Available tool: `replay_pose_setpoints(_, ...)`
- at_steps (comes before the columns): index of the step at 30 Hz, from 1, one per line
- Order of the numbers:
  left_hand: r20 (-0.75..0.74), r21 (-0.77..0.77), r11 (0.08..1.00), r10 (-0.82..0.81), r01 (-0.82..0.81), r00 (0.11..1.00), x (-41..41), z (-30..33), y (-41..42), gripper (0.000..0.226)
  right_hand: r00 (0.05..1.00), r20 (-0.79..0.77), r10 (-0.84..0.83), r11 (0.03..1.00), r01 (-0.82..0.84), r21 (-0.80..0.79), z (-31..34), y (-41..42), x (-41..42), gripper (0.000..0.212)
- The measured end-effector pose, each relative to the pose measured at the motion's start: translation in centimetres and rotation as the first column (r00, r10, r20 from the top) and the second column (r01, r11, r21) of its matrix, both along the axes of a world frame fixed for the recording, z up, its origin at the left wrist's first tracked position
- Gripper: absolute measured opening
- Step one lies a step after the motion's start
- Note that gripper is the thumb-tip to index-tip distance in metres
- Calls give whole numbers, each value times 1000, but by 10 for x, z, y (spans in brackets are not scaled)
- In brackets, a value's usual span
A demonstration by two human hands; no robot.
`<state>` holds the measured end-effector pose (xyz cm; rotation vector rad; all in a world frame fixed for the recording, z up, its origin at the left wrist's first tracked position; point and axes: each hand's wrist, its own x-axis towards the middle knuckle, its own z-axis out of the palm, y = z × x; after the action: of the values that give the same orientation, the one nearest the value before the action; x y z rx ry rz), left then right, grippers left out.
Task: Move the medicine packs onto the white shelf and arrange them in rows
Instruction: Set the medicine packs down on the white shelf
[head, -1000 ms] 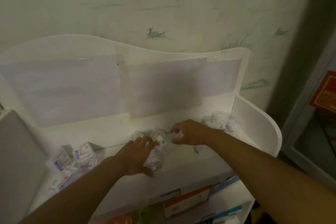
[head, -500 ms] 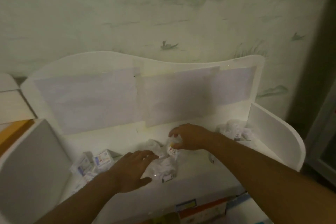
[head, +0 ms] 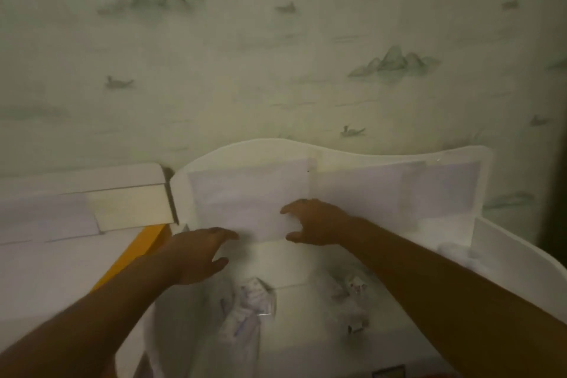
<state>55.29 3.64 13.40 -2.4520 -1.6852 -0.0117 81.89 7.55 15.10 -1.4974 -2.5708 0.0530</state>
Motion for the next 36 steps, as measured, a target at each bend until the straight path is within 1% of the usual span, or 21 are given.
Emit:
replay_pose_setpoints(3,38,59,998,30,-32,999,-58,23,-20,51,999,12,40,996,-41,75,20,-19,-55,66)
replay_pose_setpoints(6,57,91,995,40,-45,998,-119,35,-47,51,995,68,78,994,-83,73,33,-39,-116,71)
replay_pose_setpoints(8,52,109,992,62,-67,997,-159,35,-68,54,993,60,106,989,-111,92,40,-55,-156,70)
replay_pose_setpoints(10,61,133,987,85,-92,995,-198,30,-89,52,990,36,136,985,-139,99,42,-71,-194,67)
replay_pose_setpoints(13,69,151,980,121,-131,990,-248,16,-119,48,984,45,172,982,-175,67,36,-85,-246,68)
replay_pose_setpoints(17,92,96,971,209,-218,974,-302,-5,-149,48,978,33,208,978,-209,13,21,-95,-307,66)
replay_pose_setpoints(21,83,48,959,275,-280,958,-345,-29,-162,50,970,34,240,971,-240,-23,-1,-98,-354,64)
replay_pose_setpoints(24,35,-6,953,303,-303,952,-375,-45,-172,47,974,81,211,978,-210,-19,-12,-90,-384,56)
replay_pose_setpoints(26,-17,-32,943,331,-332,943,-396,-49,-178,45,979,50,196,981,-196,4,-15,-84,-405,49)
replay_pose_setpoints(28,-37,-45,919,390,-391,920,-425,-48,-183,43,978,2,209,978,-209,12,-16,-76,-428,45)
replay_pose_setpoints(33,7,-62,853,520,-519,854,-482,-38,-178,40,957,-73,281,959,-283,-14,-18,-54,-479,43)
replay_pose_setpoints(36,41,-95,825,562,-557,826,-494,-43,-169,40,946,-54,321,944,-324,-56,-29,-42,-508,44)
